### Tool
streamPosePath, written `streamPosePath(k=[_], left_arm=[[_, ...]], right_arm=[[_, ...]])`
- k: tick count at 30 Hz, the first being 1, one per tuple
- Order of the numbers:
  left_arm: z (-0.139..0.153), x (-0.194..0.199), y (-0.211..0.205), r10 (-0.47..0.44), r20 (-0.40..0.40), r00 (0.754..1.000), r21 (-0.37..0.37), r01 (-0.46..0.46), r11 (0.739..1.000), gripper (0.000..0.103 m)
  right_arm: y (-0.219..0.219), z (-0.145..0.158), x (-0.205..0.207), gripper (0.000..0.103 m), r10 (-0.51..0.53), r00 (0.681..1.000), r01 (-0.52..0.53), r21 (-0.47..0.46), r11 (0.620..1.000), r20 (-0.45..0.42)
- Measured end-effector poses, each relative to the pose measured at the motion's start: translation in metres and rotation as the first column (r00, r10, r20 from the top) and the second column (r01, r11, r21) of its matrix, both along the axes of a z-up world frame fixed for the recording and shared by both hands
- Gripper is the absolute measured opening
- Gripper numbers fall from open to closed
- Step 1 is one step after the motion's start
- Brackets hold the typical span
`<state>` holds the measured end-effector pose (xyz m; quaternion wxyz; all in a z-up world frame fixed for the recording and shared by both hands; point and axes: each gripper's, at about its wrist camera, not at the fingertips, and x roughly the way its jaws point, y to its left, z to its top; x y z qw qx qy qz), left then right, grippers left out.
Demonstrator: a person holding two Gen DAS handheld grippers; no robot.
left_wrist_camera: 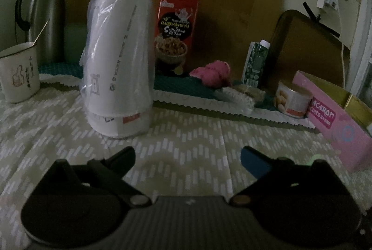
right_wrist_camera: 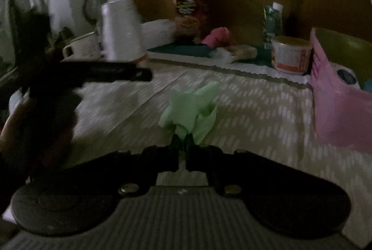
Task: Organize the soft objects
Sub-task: 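Carry the green cloth into the tin and open the right tool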
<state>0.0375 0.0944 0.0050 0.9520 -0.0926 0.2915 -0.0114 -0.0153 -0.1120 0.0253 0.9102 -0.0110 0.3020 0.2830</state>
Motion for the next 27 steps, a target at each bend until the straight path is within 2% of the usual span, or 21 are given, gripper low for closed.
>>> streamPosePath(k=[3, 5, 7, 8, 9, 16, 20, 24, 27], left_arm=[[-0.001, 0.002, 0.005, 0.009, -0.020, 1.000, -0.024, -0.009, 1.000, 0.101], [-0.002, 0.002, 0.010, 0.014, -0.025, 1.000, -0.052, -0.015, 0.999, 0.101], [-0.003, 0.002, 0.014, 0.021, -0.026, 0.999, -0.079, -0.023, 0.997, 0.102], [-0.003, 0.002, 0.017, 0.023, -0.027, 0.999, -0.094, -0.025, 0.995, 0.102], [-0.003, 0.002, 0.018, 0.023, -0.028, 0.999, -0.103, -0.025, 0.994, 0.102], [-0.002, 0.000, 0.016, 0.000, -0.001, 1.000, -0.111, -0.001, 0.994, 0.102], [0.001, -0.001, 0.015, -0.045, -0.017, 0.999, -0.150, 0.042, 0.988, 0.093], [0.001, -0.008, 0.012, -0.124, -0.041, 0.991, -0.308, 0.106, 0.946, 0.085], [0.009, -0.011, -0.010, -0.211, -0.038, 0.977, -0.305, 0.190, 0.933, 0.077]], right_arm=[[0.004, 0.000, -0.005, 0.010, 0.001, 0.998, 0.002, -0.060, 0.998, 0.058], [0.005, 0.003, 0.000, 0.012, -0.012, 0.998, 0.015, -0.051, 0.999, 0.062], [0.004, 0.004, 0.007, 0.030, -0.030, 0.998, 0.031, -0.029, 0.999, 0.048], [0.003, 0.004, 0.007, 0.045, -0.043, 0.998, 0.044, -0.019, 0.999, 0.048], [0.002, 0.004, 0.007, 0.051, -0.054, 0.997, 0.055, -0.009, 0.998, 0.054], [-0.006, -0.004, 0.009, 0.054, -0.104, 0.994, 0.104, -0.014, 0.994, 0.042], [-0.001, -0.005, 0.011, 0.056, -0.104, 0.994, 0.105, -0.031, 0.994, 0.040], [0.004, -0.007, 0.014, 0.062, -0.090, 0.995, 0.092, -0.045, 0.995, 0.043], [0.007, -0.009, 0.018, 0.062, -0.076, 0.997, 0.078, -0.046, 0.996, 0.031]])
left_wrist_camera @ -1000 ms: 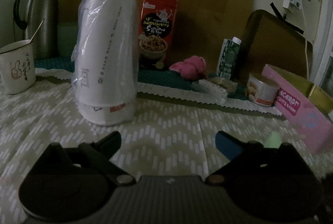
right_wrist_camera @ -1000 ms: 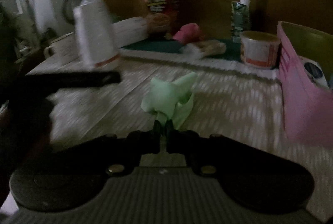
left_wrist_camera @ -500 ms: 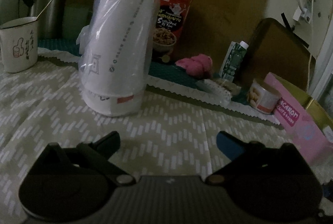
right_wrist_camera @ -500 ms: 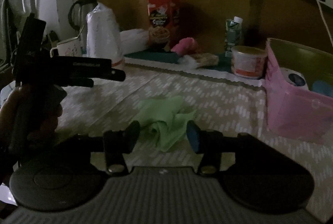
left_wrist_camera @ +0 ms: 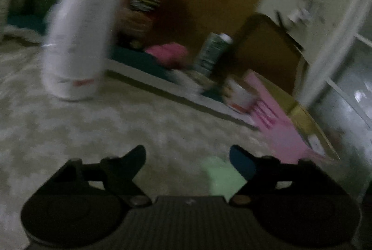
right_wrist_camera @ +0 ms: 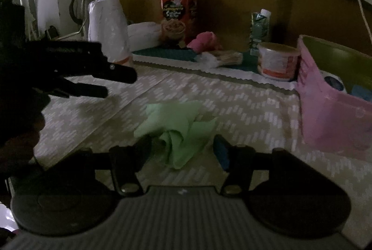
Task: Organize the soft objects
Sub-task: 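Carry the green cloth into the tin and open the right tool, then withdraw the right tool from the tin toward the cotton swab pack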
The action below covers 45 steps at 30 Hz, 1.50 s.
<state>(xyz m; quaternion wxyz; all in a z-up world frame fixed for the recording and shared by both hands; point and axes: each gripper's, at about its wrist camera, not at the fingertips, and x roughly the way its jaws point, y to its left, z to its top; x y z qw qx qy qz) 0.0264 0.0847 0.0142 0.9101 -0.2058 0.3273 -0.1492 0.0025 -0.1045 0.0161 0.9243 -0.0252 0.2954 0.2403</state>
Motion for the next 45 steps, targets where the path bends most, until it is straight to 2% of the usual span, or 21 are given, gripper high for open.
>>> streamPosePath(k=[2, 3, 4, 6, 7, 9, 13, 16, 20, 23, 25, 27, 28, 30, 33, 37, 41, 45], left_arm=[[0.001, 0.002, -0.020, -0.057, -0.022, 0.998, 0.038, 0.058, 0.998, 0.069], [-0.001, 0.004, -0.031, -0.084, -0.048, 0.995, 0.059, 0.087, 0.994, 0.061], [-0.003, 0.006, -0.038, -0.104, -0.066, 0.992, 0.066, 0.109, 0.992, 0.053], [-0.005, 0.005, -0.053, -0.120, -0.059, 0.991, 0.080, 0.125, 0.989, 0.050], [-0.003, 0.004, -0.057, -0.131, -0.056, 0.990, 0.077, 0.136, 0.988, 0.042], [0.005, 0.005, -0.065, -0.167, -0.043, 0.985, 0.045, 0.169, 0.985, 0.034], [0.034, 0.002, -0.086, -0.206, 0.042, 0.978, 0.043, 0.204, 0.978, 0.034], [0.060, 0.008, -0.113, -0.252, 0.113, 0.961, 0.059, 0.247, 0.967, 0.034], [0.082, 0.023, -0.159, -0.317, 0.174, 0.932, 0.102, 0.304, 0.947, 0.035], [0.081, 0.041, -0.192, -0.336, 0.181, 0.924, 0.141, 0.314, 0.939, 0.040], [0.075, 0.052, -0.210, -0.324, 0.162, 0.932, 0.160, 0.299, 0.941, 0.050], [0.065, 0.065, -0.224, -0.297, 0.132, 0.946, 0.189, 0.270, 0.944, 0.055], [0.059, 0.068, -0.227, -0.282, 0.116, 0.953, 0.203, 0.255, 0.945, 0.055], [0.053, 0.069, -0.226, -0.271, 0.109, 0.957, 0.206, 0.245, 0.947, 0.059], [0.049, 0.065, -0.219, -0.248, 0.125, 0.961, 0.235, 0.214, 0.948, 0.066], [0.049, 0.061, -0.209, -0.235, 0.121, 0.964, 0.250, 0.200, 0.948, 0.067], [0.049, 0.047, -0.198, -0.220, 0.141, 0.965, 0.289, 0.172, 0.942, 0.073], [0.046, 0.032, -0.175, -0.196, 0.149, 0.969, 0.307, 0.143, 0.941, 0.075]], right_arm=[[0.002, -0.001, 0.002, 0.057, 0.010, 1.000, -0.010, -0.002, 1.000, -0.002], [0.003, -0.001, 0.000, 0.028, 0.012, 1.000, -0.011, -0.008, 1.000, 0.010], [0.004, -0.001, -0.001, 0.014, 0.014, 1.000, -0.014, -0.017, 1.000, 0.017], [0.001, 0.001, -0.007, 0.011, 0.008, 0.999, -0.008, 0.003, 1.000, 0.036], [-0.001, 0.001, -0.009, 0.011, 0.001, 0.999, -0.002, 0.013, 1.000, 0.042], [-0.006, 0.001, -0.014, 0.011, -0.027, 0.997, 0.025, 0.020, 0.999, 0.066], [-0.026, 0.012, -0.027, 0.011, -0.088, 0.984, 0.079, 0.067, 0.995, 0.155], [-0.043, 0.025, -0.036, 0.011, -0.159, 0.953, 0.135, 0.106, 0.985, 0.259], [-0.072, 0.042, -0.038, 0.011, -0.279, 0.885, 0.243, 0.142, 0.960, 0.373], [-0.097, 0.047, -0.029, 0.011, -0.353, 0.851, 0.322, 0.146, 0.936, 0.388], [-0.113, 0.048, -0.018, 0.014, -0.396, 0.837, 0.373, 0.136, 0.918, 0.378], [-0.123, 0.044, -0.002, 0.017, -0.418, 0.834, 0.415, 0.090, 0.906, 0.360], [-0.128, 0.041, 0.009, 0.021, -0.438, 0.829, 0.447, 0.058, 0.892, 0.348], [-0.138, 0.034, 0.022, 0.052, -0.482, 0.816, 0.501, 0.025, 0.865, 0.320], [-0.149, 0.029, 0.017, 0.065, -0.511, 0.804, 0.517, 0.066, 0.853, 0.305], [-0.149, 0.023, 0.005, 0.066, -0.519, 0.798, 0.520, 0.088, 0.850, 0.305], [-0.141, 0.021, -0.012, 0.066, -0.533, 0.780, 0.519, 0.138, 0.843, 0.328], [-0.131, 0.021, -0.027, 0.066, -0.530, 0.776, 0.507, 0.163, 0.847, 0.342]])
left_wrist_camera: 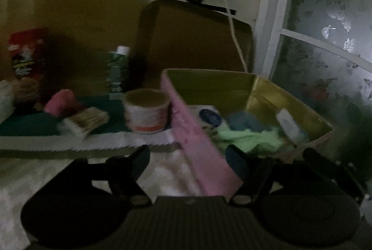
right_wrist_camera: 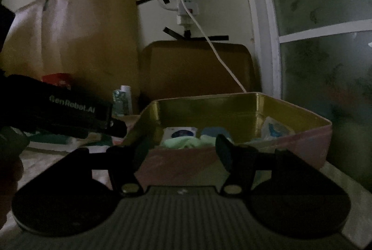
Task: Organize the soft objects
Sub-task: 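Withdraw the right tool from the tin toward the cotton swab pack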
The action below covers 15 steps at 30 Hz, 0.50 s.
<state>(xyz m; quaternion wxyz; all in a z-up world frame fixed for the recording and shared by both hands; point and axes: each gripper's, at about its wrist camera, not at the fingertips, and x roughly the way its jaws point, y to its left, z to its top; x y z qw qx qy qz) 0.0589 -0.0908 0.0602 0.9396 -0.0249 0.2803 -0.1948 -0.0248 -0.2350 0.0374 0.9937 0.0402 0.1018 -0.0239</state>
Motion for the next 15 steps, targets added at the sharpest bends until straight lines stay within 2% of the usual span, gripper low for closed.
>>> streamPosePath(k=[4, 9, 11, 15], left_arm=[[-0.009, -0.008, 0.032, 0.063, -0.015, 0.998, 0.028, -0.063, 0.998, 0.076], [-0.025, -0.007, 0.080, 0.156, -0.061, 0.986, 0.065, -0.152, 0.986, 0.080], [-0.032, -0.007, 0.100, 0.203, -0.063, 0.977, 0.108, -0.196, 0.975, 0.086], [-0.046, 0.001, 0.134, 0.306, -0.052, 0.951, 0.224, -0.287, 0.931, 0.087]], right_arm=[[0.017, 0.004, -0.010, 0.066, 0.015, 1.000, -0.014, -0.032, 0.999, 0.028], [0.043, 0.007, -0.014, 0.066, 0.102, 0.995, -0.102, -0.057, 0.993, 0.003], [0.055, 0.006, -0.013, 0.066, 0.148, 0.989, -0.149, -0.064, 0.987, -0.022], [0.076, 0.000, 0.000, 0.066, 0.256, 0.959, -0.263, -0.040, 0.964, -0.123]])
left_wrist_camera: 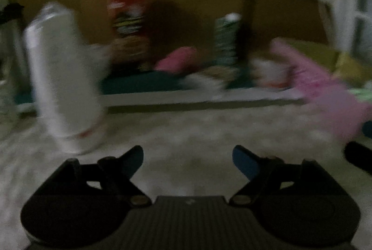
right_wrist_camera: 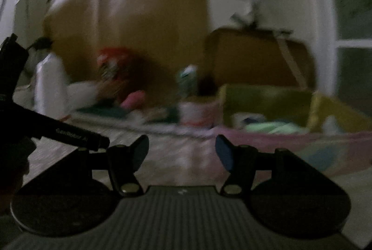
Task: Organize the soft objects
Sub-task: 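Withdraw the right tool from the tin toward the cotton swab pack, then grasp the wooden cotton swab pack with the right tool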
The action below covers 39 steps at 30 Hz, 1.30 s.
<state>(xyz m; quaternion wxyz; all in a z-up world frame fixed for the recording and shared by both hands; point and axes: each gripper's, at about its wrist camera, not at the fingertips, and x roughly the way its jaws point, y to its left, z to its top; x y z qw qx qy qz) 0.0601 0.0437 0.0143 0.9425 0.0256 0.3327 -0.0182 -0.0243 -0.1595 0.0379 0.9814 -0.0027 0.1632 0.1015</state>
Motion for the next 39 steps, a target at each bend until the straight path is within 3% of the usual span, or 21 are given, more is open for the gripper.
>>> streamPosePath(k=[3, 4, 6, 11, 19, 26, 39], left_arm=[[-0.011, 0.007, 0.024, 0.089, -0.014, 0.996, 0.049, -0.089, 0.995, 0.090], [-0.012, 0.008, 0.035, 0.104, -0.027, 0.994, -0.010, -0.104, 0.995, 0.090], [-0.013, 0.011, 0.046, 0.141, -0.036, 0.989, -0.054, -0.143, 0.988, 0.092], [-0.014, 0.010, 0.043, 0.143, -0.040, 0.989, -0.034, -0.144, 0.989, 0.096], [-0.015, 0.010, 0.044, 0.136, -0.044, 0.990, -0.042, -0.138, 0.990, 0.099], [-0.015, 0.011, 0.043, 0.136, -0.045, 0.990, -0.041, -0.138, 0.990, 0.100], [-0.016, 0.012, 0.043, 0.134, -0.048, 0.990, -0.042, -0.136, 0.990, 0.102]], right_arm=[[0.015, -0.004, 0.018, 0.066, 0.075, 0.994, -0.073, 0.019, 0.997, -0.082], [0.021, -0.004, 0.025, 0.066, 0.091, 0.991, -0.089, 0.021, 0.996, -0.102], [0.033, -0.006, 0.040, 0.066, 0.120, 0.984, -0.118, 0.023, 0.993, -0.133], [0.064, -0.015, 0.080, 0.066, 0.111, 0.978, -0.119, -0.032, 0.992, -0.179], [0.074, -0.021, 0.134, 0.066, 0.081, 0.958, -0.075, 0.032, 0.997, -0.274], [0.076, -0.019, 0.148, 0.066, 0.069, 0.971, -0.061, 0.042, 0.997, -0.227], [0.111, -0.013, 0.192, 0.066, 0.058, 0.992, -0.074, -0.154, 0.985, -0.108]])
